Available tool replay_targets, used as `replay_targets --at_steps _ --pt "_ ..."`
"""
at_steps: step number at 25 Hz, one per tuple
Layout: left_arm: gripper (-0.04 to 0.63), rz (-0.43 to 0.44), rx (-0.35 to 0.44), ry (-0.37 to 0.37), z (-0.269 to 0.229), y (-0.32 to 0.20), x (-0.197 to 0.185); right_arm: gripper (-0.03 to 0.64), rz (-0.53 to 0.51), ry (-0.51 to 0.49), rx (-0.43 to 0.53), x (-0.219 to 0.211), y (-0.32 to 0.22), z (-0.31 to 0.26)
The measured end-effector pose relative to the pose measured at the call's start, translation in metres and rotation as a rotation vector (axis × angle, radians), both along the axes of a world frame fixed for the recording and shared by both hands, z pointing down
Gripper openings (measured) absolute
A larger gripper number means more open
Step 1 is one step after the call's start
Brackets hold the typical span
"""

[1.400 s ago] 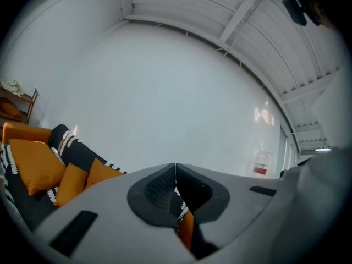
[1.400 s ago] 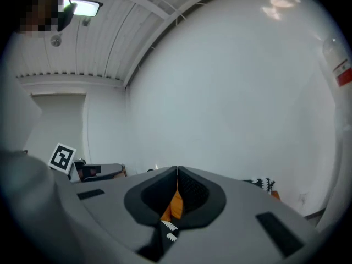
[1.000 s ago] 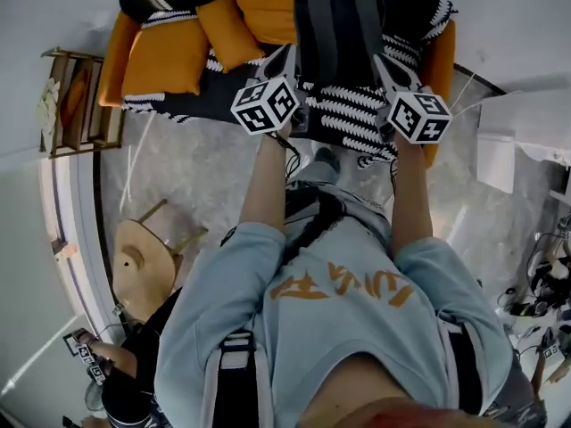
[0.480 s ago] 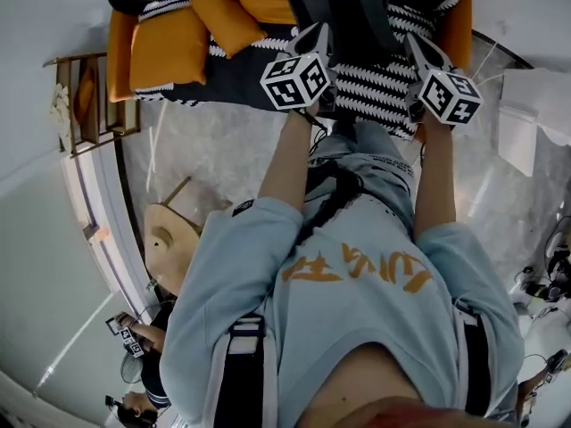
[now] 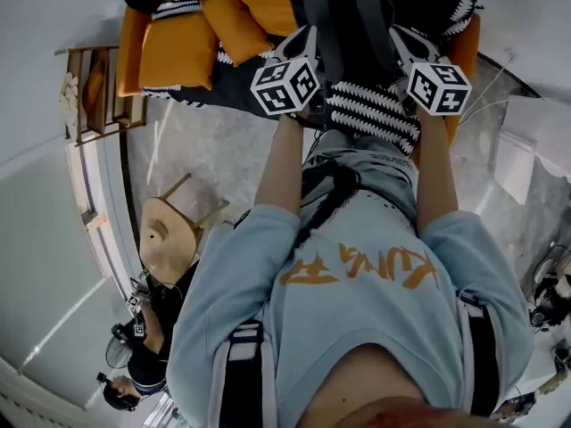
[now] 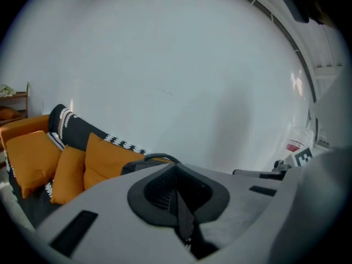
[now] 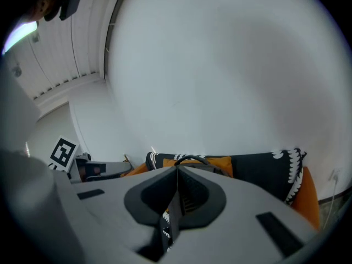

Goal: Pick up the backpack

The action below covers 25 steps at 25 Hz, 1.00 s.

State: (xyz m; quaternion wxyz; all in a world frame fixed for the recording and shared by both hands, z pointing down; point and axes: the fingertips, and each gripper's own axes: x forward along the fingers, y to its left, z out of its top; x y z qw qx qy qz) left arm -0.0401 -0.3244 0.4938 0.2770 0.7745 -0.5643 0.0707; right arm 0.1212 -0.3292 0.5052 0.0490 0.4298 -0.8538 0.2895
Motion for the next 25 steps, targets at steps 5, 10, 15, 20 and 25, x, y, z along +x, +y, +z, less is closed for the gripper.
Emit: replay_targets --at_steps 5,10,15,20,25 --pt "0.02 -0.081 -0.056 0.024 0.016 0.001 -0.041 0.026 0.006 -0.012 -0.066 -0.01 -0.007 0.026" --pt "0.021 -0.087 -0.105 0.051 0.039 -0.011 -0.058 0.026 0.005 0.012 -0.09 -0.021 -0.022 0.038" --pt "0.021 -0.125 -0.139 0.149 0.063 -0.035 -0.064 0.026 0.007 0.068 -0.109 -0.02 -0.037 0.054" --pt "0.021 -0.119 -0.189 0.162 0.09 -0.054 -0.062 0.026 0.055 0.13 -0.15 0.0 -0.057 0.079" --pt "0.021 -0.109 -0.238 0.16 0.118 -0.055 -0.073 0.026 0.079 0.188 -0.176 0.011 -0.066 0.099"
